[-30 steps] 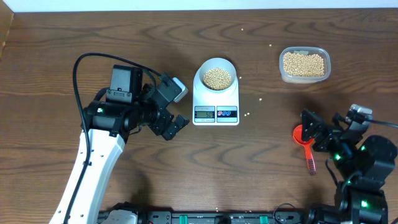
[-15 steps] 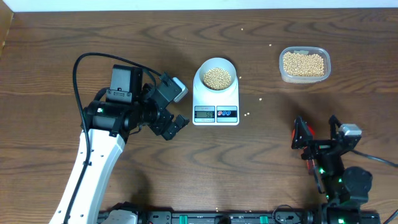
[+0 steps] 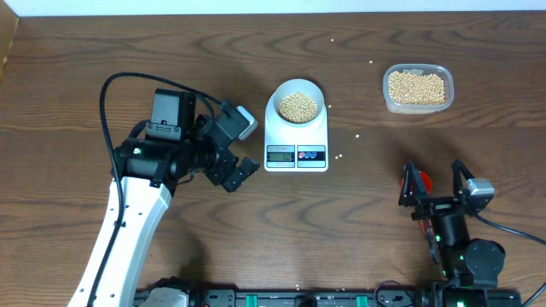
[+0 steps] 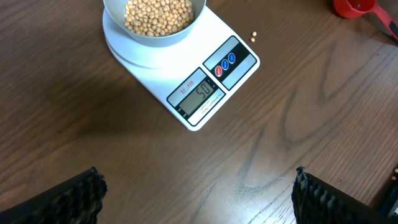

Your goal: Scoop item into bowl and weigh 50g on scale

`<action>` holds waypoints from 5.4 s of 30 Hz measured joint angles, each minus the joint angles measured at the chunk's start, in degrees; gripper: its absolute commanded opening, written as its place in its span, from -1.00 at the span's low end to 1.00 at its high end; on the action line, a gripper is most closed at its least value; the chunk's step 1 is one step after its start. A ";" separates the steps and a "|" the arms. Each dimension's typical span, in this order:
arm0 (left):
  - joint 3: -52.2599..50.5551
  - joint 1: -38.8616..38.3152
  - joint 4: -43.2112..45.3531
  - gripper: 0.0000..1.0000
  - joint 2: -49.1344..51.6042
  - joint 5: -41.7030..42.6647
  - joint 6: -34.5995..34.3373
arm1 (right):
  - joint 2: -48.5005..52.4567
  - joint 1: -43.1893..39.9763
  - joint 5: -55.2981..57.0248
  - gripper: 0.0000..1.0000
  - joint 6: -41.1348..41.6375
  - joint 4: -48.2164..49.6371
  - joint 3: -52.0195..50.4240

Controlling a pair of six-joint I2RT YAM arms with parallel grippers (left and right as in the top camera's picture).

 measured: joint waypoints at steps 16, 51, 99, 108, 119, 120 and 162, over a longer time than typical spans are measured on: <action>0.00 0.00 0.02 0.96 0.00 -0.02 0.00 | -5.25 1.75 1.07 0.99 -1.55 -11.69 -0.13; 0.00 0.00 0.02 0.96 0.00 -0.02 0.00 | -5.25 9.01 4.44 0.99 -16.87 -12.09 -0.13; 0.00 0.00 0.02 0.96 0.00 0.00 0.00 | -5.25 5.70 11.91 0.98 -18.32 -12.46 -0.13; 0.00 0.00 0.02 0.96 0.00 -0.02 0.00 | -5.25 5.70 11.91 0.99 -18.34 -12.46 -0.13; 0.00 0.00 0.02 0.96 0.00 -0.02 0.00 | -5.25 5.70 11.91 0.99 -18.53 -12.44 -0.13; 0.00 0.00 0.02 0.96 0.00 -0.02 0.00 | -5.25 5.70 11.93 0.98 -18.53 -12.46 -0.13; -22.25 0.00 24.79 0.96 -19.02 1.73 -10.27 | -5.27 5.70 11.96 0.98 -18.71 -12.48 -0.13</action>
